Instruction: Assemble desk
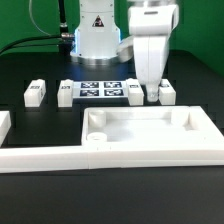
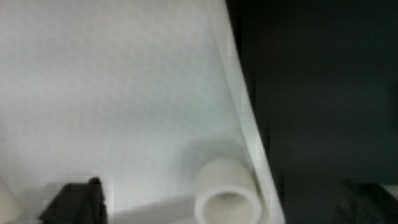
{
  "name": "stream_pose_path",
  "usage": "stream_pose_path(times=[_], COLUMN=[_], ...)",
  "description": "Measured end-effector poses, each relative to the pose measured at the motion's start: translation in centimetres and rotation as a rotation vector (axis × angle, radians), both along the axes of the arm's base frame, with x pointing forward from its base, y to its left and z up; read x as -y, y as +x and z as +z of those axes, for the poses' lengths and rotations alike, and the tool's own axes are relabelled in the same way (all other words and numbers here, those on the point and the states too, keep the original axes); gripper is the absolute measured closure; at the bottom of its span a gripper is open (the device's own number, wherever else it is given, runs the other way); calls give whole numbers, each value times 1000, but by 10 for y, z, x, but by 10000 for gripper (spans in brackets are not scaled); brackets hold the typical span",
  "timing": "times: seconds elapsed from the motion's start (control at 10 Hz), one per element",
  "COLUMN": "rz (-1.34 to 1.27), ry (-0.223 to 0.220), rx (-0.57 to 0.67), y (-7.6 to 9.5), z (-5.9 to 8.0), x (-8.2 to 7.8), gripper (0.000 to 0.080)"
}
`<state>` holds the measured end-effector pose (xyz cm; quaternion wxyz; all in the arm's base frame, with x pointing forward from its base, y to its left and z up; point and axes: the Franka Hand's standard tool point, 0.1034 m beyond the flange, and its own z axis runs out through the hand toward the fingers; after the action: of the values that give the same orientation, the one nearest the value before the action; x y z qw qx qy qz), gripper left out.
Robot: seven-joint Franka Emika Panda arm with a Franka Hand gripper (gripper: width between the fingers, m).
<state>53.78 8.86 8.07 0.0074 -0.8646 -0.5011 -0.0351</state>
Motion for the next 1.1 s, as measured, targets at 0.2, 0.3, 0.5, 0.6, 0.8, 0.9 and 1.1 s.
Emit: stream_pose_path(times=[0.2, 0.3, 0.5, 0.6, 0.8, 0.9, 1.1], rz=[-120, -189, -322, -357, -712, -895, -1028], ry=[13, 19, 28, 30, 34, 26, 47], rx=[-4, -8, -17, -19, -53, -73, -98], y=[-1, -1, -1, -1, -22, -30, -30], z=[0, 0, -1, -1, 0, -4, -7], x=[-9, -9, -10, -10, -19, -30, -34], gripper=[150, 150, 150, 150, 150, 150, 150])
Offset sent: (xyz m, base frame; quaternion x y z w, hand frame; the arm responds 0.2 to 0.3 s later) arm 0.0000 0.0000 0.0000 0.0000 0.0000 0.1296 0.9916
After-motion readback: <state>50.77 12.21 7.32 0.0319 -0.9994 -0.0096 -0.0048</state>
